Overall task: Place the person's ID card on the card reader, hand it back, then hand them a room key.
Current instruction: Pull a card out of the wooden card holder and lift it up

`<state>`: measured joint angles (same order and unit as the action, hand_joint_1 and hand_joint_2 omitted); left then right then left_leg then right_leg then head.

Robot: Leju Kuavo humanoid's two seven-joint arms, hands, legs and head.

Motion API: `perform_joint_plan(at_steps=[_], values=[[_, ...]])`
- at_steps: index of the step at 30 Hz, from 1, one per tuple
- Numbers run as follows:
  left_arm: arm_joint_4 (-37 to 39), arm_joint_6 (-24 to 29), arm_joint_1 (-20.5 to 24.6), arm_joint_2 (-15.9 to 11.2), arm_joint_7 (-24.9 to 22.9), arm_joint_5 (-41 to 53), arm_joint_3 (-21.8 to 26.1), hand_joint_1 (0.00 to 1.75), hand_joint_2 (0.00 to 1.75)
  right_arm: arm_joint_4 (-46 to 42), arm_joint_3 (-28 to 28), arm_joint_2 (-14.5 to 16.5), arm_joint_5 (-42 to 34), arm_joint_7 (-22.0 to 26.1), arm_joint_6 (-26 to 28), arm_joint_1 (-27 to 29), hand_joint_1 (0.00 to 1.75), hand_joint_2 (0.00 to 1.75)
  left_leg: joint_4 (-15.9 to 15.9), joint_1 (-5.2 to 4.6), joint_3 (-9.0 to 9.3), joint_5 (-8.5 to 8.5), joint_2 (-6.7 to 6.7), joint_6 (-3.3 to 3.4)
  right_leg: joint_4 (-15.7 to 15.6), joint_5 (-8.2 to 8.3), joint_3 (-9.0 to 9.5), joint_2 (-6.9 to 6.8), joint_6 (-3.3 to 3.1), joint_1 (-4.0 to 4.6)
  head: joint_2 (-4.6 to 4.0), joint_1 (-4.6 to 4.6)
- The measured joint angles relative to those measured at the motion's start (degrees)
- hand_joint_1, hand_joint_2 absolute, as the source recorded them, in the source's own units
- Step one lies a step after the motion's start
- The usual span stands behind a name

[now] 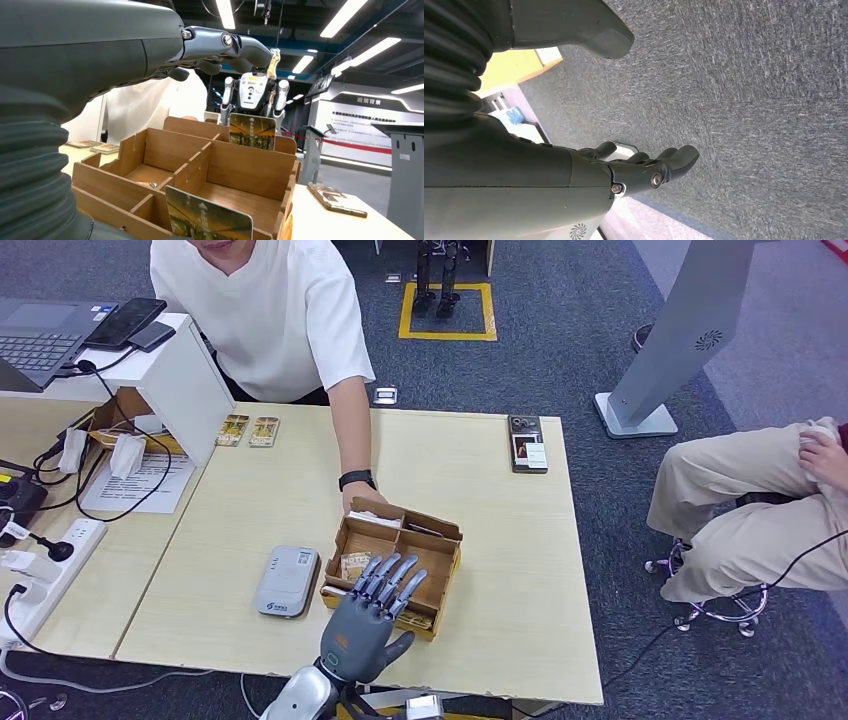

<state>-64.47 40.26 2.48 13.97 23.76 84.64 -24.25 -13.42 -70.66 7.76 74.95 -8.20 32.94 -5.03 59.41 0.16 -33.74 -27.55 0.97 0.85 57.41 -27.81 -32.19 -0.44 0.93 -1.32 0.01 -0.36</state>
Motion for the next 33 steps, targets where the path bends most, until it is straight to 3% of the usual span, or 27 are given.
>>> perform_joint_plan(at_steps=[23,33], values=[[3.43,0.00,1.61,-0.72,-1.49,-0.81,-3.61,0.01,1.75,0.00,0.02,-0.11,0.02,0.00,0.00,-0.03,0.00,1.75,0.00,0.00,0.00,0.00,0.00,0.00,0.00,0.00,0.00,0.00,0.00,0.00,0.00,-0.01],[4.33,0.00,1.87,-0.72,-1.67,-0.91,-3.76,0.17,1.75,0.00,0.02,-0.11,0.02,0.00,-0.02,-0.03,0.00,1.75,0.00,0.00,0.00,0.00,0.00,0.00,0.00,0.00,0.00,0.00,0.00,0.00,-0.01,-0.01]])
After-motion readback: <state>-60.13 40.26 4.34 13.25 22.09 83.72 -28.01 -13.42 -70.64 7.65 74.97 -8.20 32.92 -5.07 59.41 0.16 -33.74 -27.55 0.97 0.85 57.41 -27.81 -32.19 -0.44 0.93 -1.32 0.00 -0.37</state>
